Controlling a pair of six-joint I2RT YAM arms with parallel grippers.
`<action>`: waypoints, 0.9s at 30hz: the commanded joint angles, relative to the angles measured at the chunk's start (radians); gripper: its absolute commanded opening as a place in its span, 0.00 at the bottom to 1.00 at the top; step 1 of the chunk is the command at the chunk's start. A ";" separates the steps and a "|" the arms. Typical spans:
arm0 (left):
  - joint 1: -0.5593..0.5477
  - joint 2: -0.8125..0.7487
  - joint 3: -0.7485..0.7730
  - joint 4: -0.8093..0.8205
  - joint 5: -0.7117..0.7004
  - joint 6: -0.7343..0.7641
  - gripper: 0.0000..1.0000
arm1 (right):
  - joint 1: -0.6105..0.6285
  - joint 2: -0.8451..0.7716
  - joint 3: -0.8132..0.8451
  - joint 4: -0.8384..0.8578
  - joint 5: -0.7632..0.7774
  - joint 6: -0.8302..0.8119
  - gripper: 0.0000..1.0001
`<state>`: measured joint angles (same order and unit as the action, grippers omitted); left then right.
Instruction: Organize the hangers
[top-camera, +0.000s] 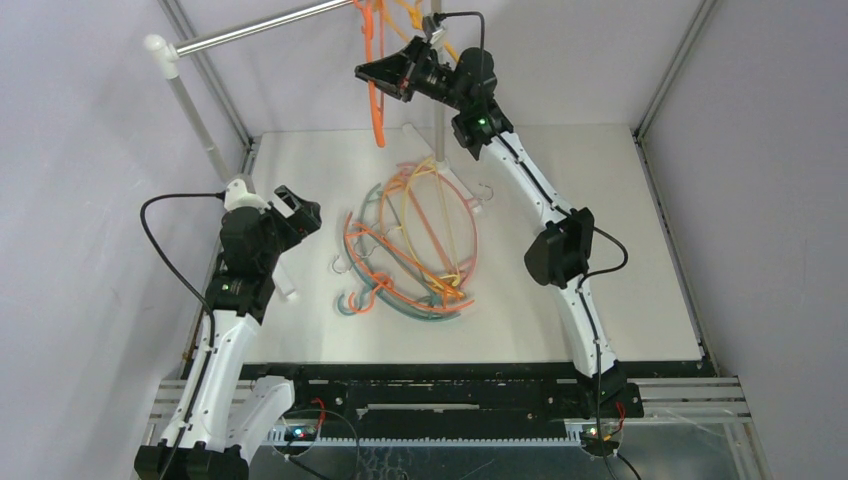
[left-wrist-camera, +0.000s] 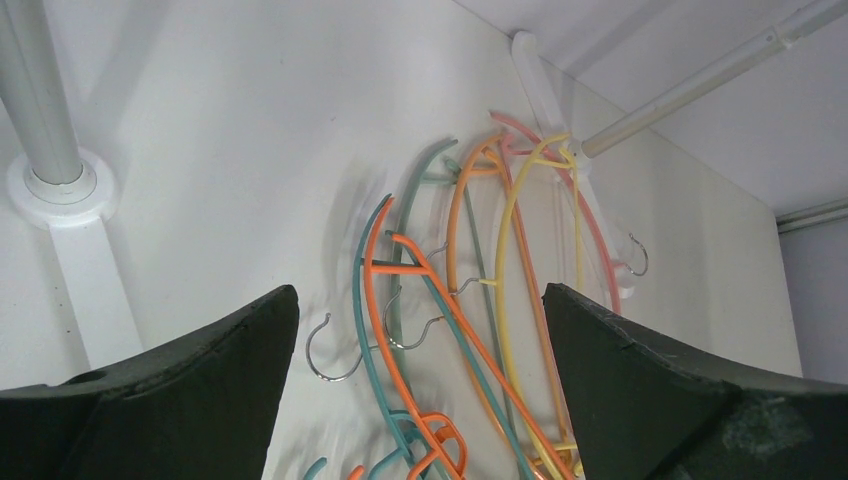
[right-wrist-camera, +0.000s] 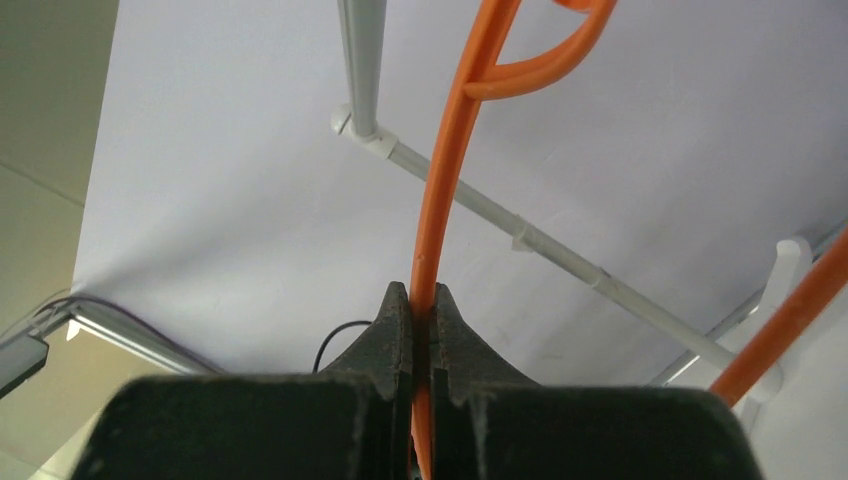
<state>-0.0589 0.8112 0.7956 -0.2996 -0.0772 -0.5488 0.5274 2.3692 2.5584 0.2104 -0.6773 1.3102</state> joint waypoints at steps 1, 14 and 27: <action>-0.005 0.002 0.050 0.020 -0.017 0.026 0.97 | -0.019 -0.020 0.041 -0.039 0.084 -0.021 0.03; -0.004 0.032 0.034 0.043 -0.023 0.011 0.97 | -0.078 -0.101 -0.083 -0.042 -0.011 -0.006 1.00; -0.004 0.070 0.059 0.051 -0.036 0.004 0.97 | -0.131 -0.461 -0.416 -0.275 -0.012 -0.379 1.00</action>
<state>-0.0589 0.8631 0.7956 -0.2962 -0.1028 -0.5495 0.4194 2.1231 2.2433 0.0250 -0.7105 1.1412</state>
